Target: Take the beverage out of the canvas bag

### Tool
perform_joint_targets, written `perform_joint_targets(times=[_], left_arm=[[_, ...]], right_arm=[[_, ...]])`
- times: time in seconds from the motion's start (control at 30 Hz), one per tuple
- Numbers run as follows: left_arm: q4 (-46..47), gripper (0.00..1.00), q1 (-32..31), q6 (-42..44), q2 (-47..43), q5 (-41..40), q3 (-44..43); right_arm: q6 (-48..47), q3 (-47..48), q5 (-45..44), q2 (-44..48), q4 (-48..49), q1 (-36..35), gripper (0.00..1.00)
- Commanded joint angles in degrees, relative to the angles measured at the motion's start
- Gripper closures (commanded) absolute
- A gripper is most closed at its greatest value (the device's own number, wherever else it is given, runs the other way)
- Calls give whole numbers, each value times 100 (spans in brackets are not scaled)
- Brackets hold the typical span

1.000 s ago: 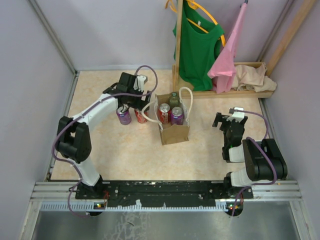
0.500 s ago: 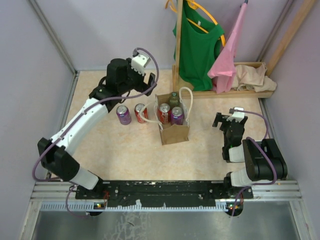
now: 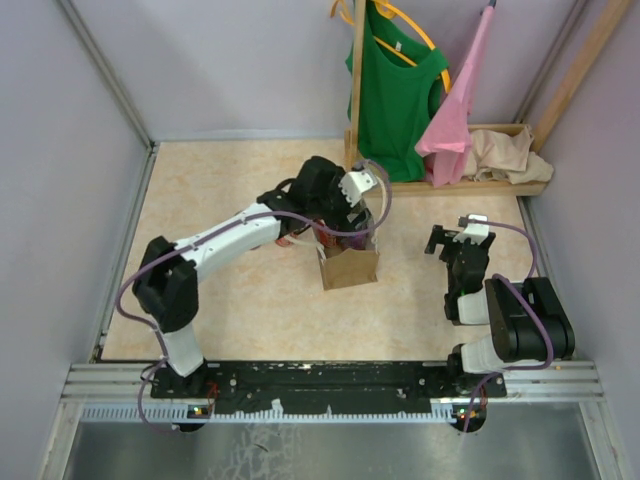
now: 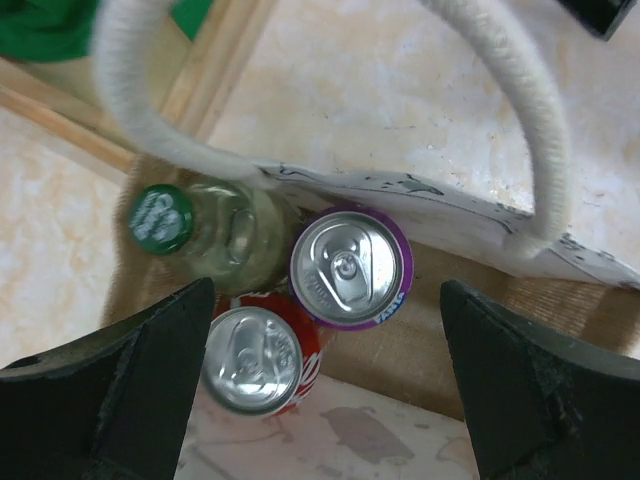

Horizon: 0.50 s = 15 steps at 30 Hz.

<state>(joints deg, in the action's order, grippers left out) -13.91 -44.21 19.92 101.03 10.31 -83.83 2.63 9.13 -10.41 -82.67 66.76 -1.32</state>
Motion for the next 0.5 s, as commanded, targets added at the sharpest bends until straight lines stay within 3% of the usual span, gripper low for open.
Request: perform_joint_targets(times=[0.0, 0.47], left_arm=[[-570, 1, -93, -102, 469, -375, -800], [-1550, 2, -149, -548, 1157, -637, -1789]], right_arm=[[7, 125, -13, 6, 285, 9, 1], [2, 125, -10, 6, 285, 10, 1]])
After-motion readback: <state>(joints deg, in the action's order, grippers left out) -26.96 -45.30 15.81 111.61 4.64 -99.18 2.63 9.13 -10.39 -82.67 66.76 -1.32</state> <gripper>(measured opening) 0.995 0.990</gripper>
